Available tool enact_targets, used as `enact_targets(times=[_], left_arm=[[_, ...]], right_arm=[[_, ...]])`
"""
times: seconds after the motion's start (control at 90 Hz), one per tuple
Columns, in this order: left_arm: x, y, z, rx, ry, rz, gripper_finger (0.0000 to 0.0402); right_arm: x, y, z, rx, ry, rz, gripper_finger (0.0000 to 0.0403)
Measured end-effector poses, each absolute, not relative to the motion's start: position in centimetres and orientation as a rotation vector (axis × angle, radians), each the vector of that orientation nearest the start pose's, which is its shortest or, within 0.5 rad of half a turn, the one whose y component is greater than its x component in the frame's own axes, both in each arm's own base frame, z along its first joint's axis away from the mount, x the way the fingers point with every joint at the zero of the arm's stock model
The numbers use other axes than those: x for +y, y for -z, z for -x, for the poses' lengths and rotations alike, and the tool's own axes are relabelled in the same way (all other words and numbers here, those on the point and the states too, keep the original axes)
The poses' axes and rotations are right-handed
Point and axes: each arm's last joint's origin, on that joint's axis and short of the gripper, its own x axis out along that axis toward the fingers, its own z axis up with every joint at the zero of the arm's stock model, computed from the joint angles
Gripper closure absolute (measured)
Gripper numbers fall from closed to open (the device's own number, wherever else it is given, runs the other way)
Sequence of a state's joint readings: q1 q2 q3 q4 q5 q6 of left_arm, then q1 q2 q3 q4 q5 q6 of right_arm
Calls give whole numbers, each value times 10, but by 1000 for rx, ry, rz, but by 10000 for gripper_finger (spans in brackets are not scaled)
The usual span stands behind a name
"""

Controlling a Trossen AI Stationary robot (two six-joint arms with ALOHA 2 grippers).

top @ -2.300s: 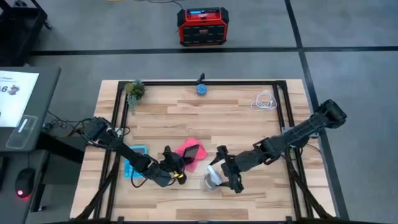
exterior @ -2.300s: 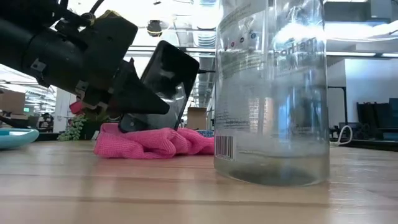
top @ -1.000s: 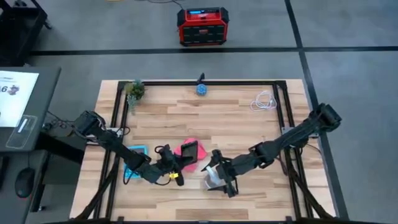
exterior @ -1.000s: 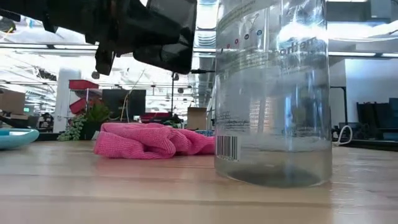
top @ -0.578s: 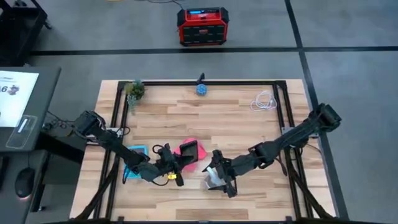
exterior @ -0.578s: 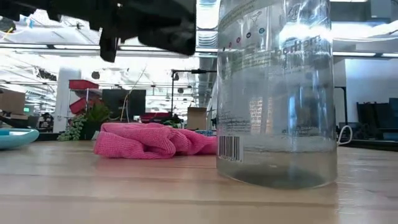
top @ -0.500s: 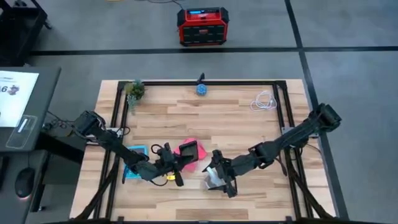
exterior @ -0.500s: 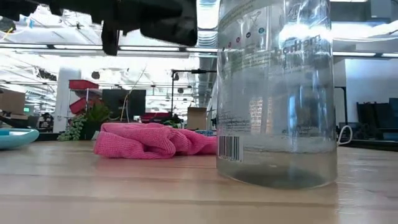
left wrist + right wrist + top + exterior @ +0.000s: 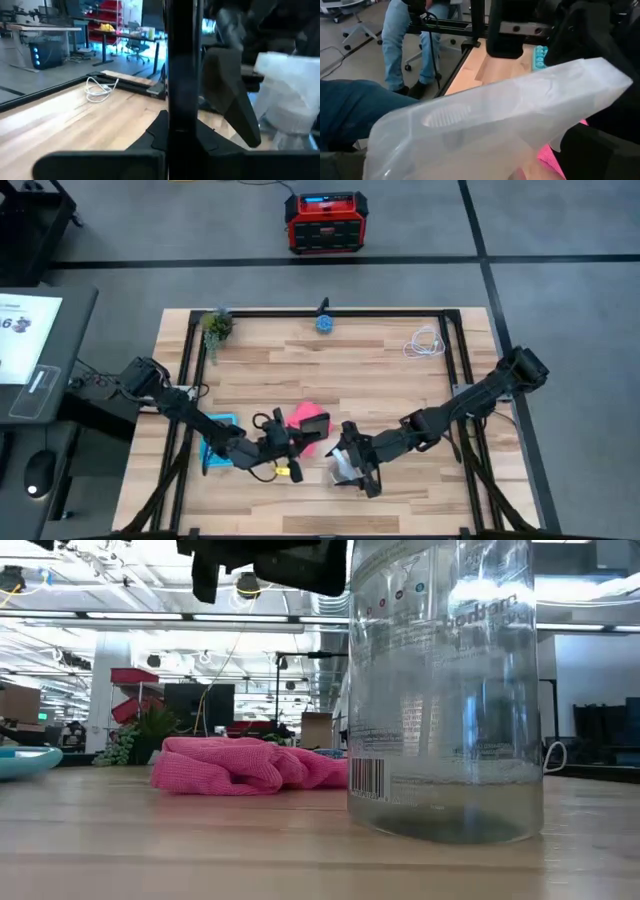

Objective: Apply microfiber cloth
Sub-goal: Spray the front of the black cellphone using transparent spray bottle

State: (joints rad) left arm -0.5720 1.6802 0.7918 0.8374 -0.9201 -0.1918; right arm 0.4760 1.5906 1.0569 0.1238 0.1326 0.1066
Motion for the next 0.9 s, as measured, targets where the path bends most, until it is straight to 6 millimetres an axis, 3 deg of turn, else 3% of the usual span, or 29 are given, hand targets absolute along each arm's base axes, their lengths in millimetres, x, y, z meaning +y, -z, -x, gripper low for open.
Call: enact_targets(times=[0.211,0.533,0.722,0.9], left_arm=[[-163,-207,-296,37,-355,155,393],[-163,-207,-296,38,-357,156,393],[-163,-205,-295,54,-359,156,393],[-161,-189,-292,157,-394,213,393]], right_arm=[[158,-255,-317,417,-288,28,100],[157,-253,-317,436,-237,27,192],[156,-252,-316,452,-244,67,186],[154,-253,-311,486,-242,90,170]])
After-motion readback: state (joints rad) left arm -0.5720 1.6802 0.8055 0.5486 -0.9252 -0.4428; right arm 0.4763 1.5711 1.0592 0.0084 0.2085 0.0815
